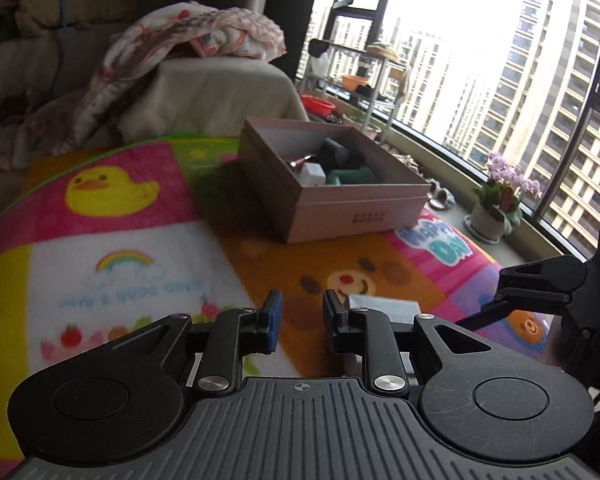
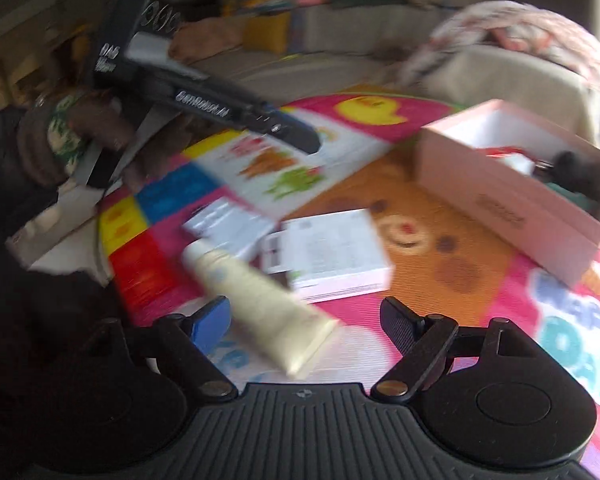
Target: Organize rigid objects
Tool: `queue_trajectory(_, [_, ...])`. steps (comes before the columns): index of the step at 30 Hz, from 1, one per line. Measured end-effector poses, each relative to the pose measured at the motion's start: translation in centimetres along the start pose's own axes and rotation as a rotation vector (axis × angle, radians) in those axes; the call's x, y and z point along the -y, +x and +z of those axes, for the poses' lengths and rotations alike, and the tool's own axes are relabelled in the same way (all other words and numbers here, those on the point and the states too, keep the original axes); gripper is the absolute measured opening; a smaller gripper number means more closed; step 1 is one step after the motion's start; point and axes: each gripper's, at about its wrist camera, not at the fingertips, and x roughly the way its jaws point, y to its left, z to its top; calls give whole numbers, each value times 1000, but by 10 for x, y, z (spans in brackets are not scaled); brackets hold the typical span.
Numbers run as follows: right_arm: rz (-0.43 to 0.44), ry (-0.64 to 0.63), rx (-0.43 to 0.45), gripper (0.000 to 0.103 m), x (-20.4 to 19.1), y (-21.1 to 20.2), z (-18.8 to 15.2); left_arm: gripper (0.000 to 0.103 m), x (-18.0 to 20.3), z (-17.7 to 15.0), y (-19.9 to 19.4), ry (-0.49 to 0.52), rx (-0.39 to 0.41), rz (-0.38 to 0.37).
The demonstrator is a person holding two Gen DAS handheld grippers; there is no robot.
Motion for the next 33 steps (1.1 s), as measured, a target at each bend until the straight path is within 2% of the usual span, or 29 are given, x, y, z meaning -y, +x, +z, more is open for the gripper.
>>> queue_trajectory(3, [-70,-109,-25,82,-22,24,5,24,-3,-13,-17,16,-16,10])
queue_trajectory(6, [-195,-143,-42,84,-29,46,15,24,-3,-18,-23,45,-21,28])
queue_trajectory(8, [-243,-81,-29,82,-16,50,23,24,-3,-22,-25,51,-18,9])
queue_trajectory(10, [-312,5,-37,73,4,57,28,24,3,-25,-24,77,-20,-15])
queue_trajectory(12, [-349,95,-28,73,26,58,28,24,12,-29,-21,121,-35,-28])
queue_trajectory(17, [-436,268,-17,74,66,48,17,24,45,-47,-6,328,-122,12])
queue_trajectory(19, [-450,311,-11,80,74,43,10,26,56,-56,-3,411,-152,22])
queue_trajectory(21, [-459,353,3,86,81,41,2,28,64,-60,-1,470,-144,28])
queue_trajectory(24, [-456,387,42,91,82,39,-7,30,60,-57,6,460,-133,60])
queue_trajectory(27, [-473,379,50,92,79,39,-8,35,51,-48,18,433,-113,137])
queue_trajectory(33, [-469,385,54,92,80,37,-7,40,27,-25,41,270,-50,197])
